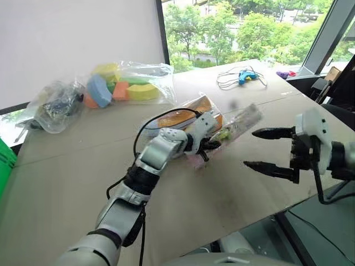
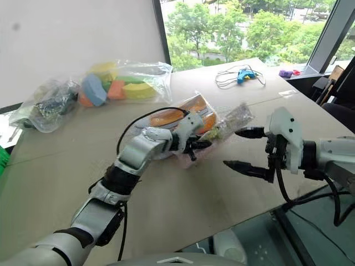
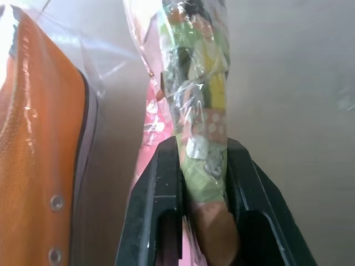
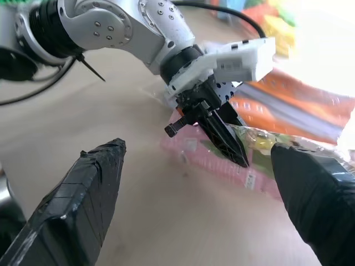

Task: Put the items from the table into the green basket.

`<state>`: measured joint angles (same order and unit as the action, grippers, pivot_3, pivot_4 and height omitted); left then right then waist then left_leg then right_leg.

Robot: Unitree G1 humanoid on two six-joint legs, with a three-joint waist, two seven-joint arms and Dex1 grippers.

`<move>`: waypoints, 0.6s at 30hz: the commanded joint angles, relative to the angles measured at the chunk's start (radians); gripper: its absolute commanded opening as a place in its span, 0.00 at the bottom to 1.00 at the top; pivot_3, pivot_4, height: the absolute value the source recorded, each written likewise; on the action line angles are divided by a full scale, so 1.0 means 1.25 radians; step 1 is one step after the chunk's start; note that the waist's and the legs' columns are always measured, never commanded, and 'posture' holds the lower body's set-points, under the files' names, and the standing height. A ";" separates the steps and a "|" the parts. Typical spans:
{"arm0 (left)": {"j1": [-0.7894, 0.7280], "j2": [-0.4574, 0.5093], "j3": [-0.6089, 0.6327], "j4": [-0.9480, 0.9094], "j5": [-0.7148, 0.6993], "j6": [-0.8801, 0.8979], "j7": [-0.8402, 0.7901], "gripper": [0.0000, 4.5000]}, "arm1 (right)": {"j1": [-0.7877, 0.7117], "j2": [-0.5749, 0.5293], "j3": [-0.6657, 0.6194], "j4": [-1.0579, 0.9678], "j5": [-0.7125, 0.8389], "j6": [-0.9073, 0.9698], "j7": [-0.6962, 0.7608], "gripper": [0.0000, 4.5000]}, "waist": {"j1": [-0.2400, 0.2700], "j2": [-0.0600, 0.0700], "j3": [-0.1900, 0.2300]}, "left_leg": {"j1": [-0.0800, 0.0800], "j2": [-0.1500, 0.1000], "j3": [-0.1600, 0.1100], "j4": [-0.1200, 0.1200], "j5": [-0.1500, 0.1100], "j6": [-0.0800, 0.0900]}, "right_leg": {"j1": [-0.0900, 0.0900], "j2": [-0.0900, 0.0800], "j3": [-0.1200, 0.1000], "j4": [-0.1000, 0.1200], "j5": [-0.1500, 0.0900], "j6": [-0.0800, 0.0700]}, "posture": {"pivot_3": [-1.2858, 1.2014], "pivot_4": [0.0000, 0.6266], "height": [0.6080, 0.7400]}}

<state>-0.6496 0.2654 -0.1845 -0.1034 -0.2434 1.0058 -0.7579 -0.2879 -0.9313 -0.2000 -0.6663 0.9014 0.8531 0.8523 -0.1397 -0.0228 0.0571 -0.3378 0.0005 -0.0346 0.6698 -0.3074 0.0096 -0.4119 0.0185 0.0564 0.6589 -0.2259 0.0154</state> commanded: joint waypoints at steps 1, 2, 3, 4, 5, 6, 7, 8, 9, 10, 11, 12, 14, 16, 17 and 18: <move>0.000 0.018 0.232 -0.183 -0.111 0.144 0.054 0.08 | -0.108 0.064 0.103 0.016 -0.001 -0.014 -0.001 1.00 | 0.001 0.000 0.000 | -0.002 0.001 0.000 0.000 0.000 0.000 | -0.002 0.001 0.000 0.000 0.000 0.000 | 0.49 0.00 1.00; 0.005 0.019 0.281 -0.217 -0.128 0.176 0.075 0.08 | -0.136 0.084 0.135 0.029 -0.009 -0.013 0.004 1.00 | 0.004 0.000 0.000 | -0.002 0.001 0.000 0.000 0.000 0.000 | -0.002 0.001 0.001 0.000 0.000 0.000 | 0.51 0.00 1.00; 0.013 0.027 0.344 -0.261 -0.138 0.203 0.099 0.08 | -0.181 0.120 0.188 0.057 -0.033 -0.016 0.012 1.00 | 0.007 0.000 0.000 | -0.002 0.002 0.000 0.000 0.000 0.000 | -0.002 0.001 0.001 0.000 0.000 0.000 | 0.53 0.00 1.00; 0.019 0.031 0.396 -0.303 -0.142 0.224 0.128 0.08 | -0.223 0.152 0.237 0.092 -0.060 -0.021 0.021 1.00 | 0.014 0.000 0.000 | -0.001 0.002 0.000 0.000 0.000 0.000 | -0.002 0.001 0.001 0.000 0.000 0.000 | 0.55 0.00 1.00; 0.022 0.033 0.432 -0.336 -0.143 0.244 0.156 0.08 | -0.256 0.175 0.275 0.123 -0.085 -0.023 0.030 1.00 | 0.027 0.000 0.000 | -0.001 0.003 -0.001 0.000 0.000 0.000 | -0.002 0.001 0.001 0.000 0.000 0.000 | 0.56 0.00 1.00; 0.026 0.034 0.459 -0.366 -0.143 0.261 0.180 0.08 | -0.288 0.192 0.310 0.156 -0.118 -0.032 0.037 1.00 | 0.039 0.000 0.000 | -0.001 0.003 -0.001 0.000 0.000 0.000 | -0.002 0.001 0.000 0.001 0.000 0.000 | 0.59 0.00 1.00; 0.037 0.052 0.484 -0.398 -0.138 0.272 0.196 0.08 | -0.332 0.225 0.350 0.210 -0.161 -0.053 0.042 1.00 | 0.056 0.000 0.000 | -0.001 0.003 -0.001 0.000 0.000 0.000 | -0.003 0.001 0.000 0.001 0.000 -0.001 | 0.59 0.00 1.00; 0.047 0.067 0.502 -0.424 -0.135 0.281 0.208 0.08 | -0.369 0.252 0.380 0.256 -0.196 -0.072 0.047 1.00 | 0.066 -0.001 0.001 | 0.000 0.002 -0.003 0.000 0.000 0.000 | -0.003 0.001 -0.002 0.001 0.000 -0.001 | 0.60 0.00 1.00; 0.056 0.079 0.525 -0.454 -0.132 0.295 0.224 0.08 | -0.406 0.286 0.403 0.309 -0.231 -0.109 0.060 1.00 | 0.088 -0.001 0.001 | 0.002 0.002 -0.001 0.000 0.000 0.000 | -0.004 0.001 -0.001 0.001 0.000 -0.001 | 0.63 0.00 1.00; 0.064 0.089 0.549 -0.476 -0.129 0.311 0.239 0.08 | -0.437 0.319 0.416 0.356 -0.255 -0.139 0.069 1.00 | 0.106 -0.001 0.001 | 0.002 0.001 -0.003 0.000 0.000 0.000 | -0.004 0.000 -0.002 0.002 0.001 -0.002 | 0.63 0.00 1.00; 0.072 0.100 0.575 -0.498 -0.126 0.333 0.252 0.08 | -0.464 0.352 0.421 0.397 -0.269 -0.166 0.081 1.00 | 0.120 -0.002 0.001 | 0.002 0.001 -0.003 0.000 0.000 -0.001 | -0.004 0.000 -0.003 0.001 0.002 -0.004 | 0.65 0.00 1.00; 0.080 0.113 0.600 -0.518 -0.127 0.352 0.259 0.08 | -0.486 0.380 0.425 0.432 -0.281 -0.190 0.094 1.00 | 0.138 -0.002 0.001 | 0.001 0.001 -0.003 0.000 0.000 -0.001 | -0.005 -0.001 -0.003 0.001 0.002 -0.004 | 0.66 0.00 1.00; 0.097 0.152 0.642 -0.549 -0.121 0.378 0.270 0.08 | -0.515 0.422 0.433 0.480 -0.302 -0.222 0.119 1.00 | 0.171 -0.003 0.000 | -0.002 0.000 -0.004 0.000 0.001 -0.001 | -0.007 -0.002 -0.006 0.001 0.003 -0.005 | 0.67 0.00 1.00; 0.104 0.177 0.671 -0.569 -0.120 0.397 0.278 0.08 | -0.525 0.441 0.435 0.503 -0.318 -0.243 0.141 1.00 | 0.213 -0.005 -0.001 | -0.007 -0.001 -0.008 0.001 0.002 -0.005 | -0.011 -0.004 -0.010 0.001 0.004 -0.007 | 0.68 0.00 1.00; 0.107 0.202 0.691 -0.569 -0.120 0.400 0.276 0.08 | -0.533 0.454 0.435 0.516 -0.325 -0.251 0.148 1.00 | 0.230 -0.006 -0.002 | -0.009 -0.002 -0.011 0.000 0.003 -0.005 | -0.012 -0.009 -0.011 0.001 0.004 -0.007 | 0.68 0.00 1.00; 0.109 0.216 0.703 -0.572 -0.122 0.405 0.275 0.08 | -0.537 0.462 0.433 0.522 -0.330 -0.255 0.155 1.00 | 0.245 -0.007 -0.003 | -0.011 -0.004 -0.013 0.000 0.003 -0.006 | -0.014 -0.011 -0.013 0.001 0.004 -0.007 | 0.68 0.00 1.00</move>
<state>-0.4979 0.5033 0.6573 -0.7645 -0.3915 1.5109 -0.4141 -0.9282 -0.3626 0.3554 -0.0130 0.4999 0.5652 1.0242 0.1663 -0.0315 0.0540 -0.3544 -0.0053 -0.0530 0.6700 -0.3036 0.0018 -0.4314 0.0030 0.0389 0.6600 -0.2214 0.0059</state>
